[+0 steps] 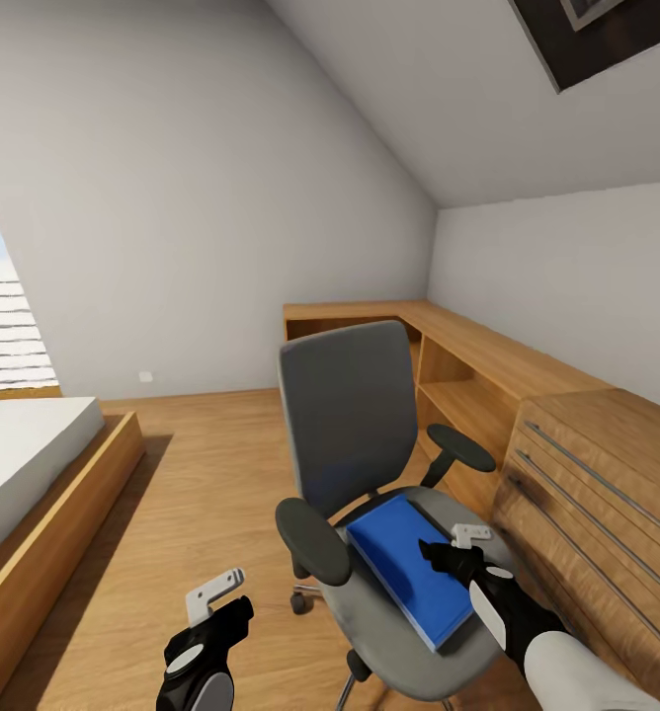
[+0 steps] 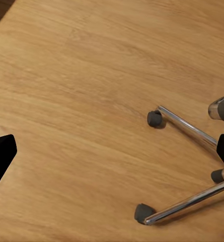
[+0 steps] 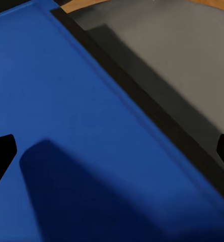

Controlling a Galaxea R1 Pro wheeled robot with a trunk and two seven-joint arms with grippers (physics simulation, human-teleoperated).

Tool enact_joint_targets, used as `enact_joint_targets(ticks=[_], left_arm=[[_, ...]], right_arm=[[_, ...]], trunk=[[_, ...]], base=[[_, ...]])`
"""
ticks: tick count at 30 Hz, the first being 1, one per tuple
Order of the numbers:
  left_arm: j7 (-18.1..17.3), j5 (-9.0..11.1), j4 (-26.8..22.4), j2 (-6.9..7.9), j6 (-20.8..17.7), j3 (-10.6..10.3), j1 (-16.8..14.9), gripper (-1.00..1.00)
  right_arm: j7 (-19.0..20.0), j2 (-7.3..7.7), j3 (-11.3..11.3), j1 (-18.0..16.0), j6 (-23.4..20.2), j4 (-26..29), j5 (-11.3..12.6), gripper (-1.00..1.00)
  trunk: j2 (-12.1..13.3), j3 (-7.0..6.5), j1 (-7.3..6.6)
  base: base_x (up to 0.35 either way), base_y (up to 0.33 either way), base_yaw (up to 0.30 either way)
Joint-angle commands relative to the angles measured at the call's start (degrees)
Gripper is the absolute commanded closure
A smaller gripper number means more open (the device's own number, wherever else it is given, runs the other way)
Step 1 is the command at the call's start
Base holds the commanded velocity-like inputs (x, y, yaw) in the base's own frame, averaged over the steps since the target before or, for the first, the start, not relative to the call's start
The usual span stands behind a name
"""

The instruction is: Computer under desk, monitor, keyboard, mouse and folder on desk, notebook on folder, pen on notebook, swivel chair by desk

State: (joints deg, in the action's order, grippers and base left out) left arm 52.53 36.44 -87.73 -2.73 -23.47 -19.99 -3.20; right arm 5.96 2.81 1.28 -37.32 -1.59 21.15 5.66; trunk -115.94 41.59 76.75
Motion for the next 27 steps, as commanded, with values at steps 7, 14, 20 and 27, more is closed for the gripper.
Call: enact_joint_targets(ticks=[7, 14, 20, 27], left_arm=[[0.4, 0.2, -0.1, 0.05, -0.3, 0.1, 0.0, -1.00], [0.2, 0.5, 0.2, 0.17, -0.3, 0.2, 0.0, -1.00], [0.2, 0.5, 0.4, 0.18, -0.3, 0.2, 0.0, -1.00], [0.2, 0.4, 0.5, 0.18, -0.3, 0.1, 0.0, -1.00]], right_arm=[[0.3, 0.00, 0.1, 0.0, -0.2, 0.1, 0.5, -1.00], [0.3, 0.00, 0.1, 0.0, -0.2, 0.1, 0.5, -1.00], [0.3, 0.00, 0.1, 0.0, -0.2, 0.1, 0.5, -1.00], [0.3, 0.00, 0.1, 0.0, -0.2, 0.1, 0.5, -1.00]], trunk=[[-1.6, 0.78, 0.87], [-1.6, 0.78, 0.87], [-1.6, 0.78, 0.87], [-1.6, 0.78, 0.87]], base=[[0.000, 0.000, 0.000], [0.000, 0.000, 0.000], [-0.022, 0.000, 0.000], [-0.205, 0.000, 0.000]])
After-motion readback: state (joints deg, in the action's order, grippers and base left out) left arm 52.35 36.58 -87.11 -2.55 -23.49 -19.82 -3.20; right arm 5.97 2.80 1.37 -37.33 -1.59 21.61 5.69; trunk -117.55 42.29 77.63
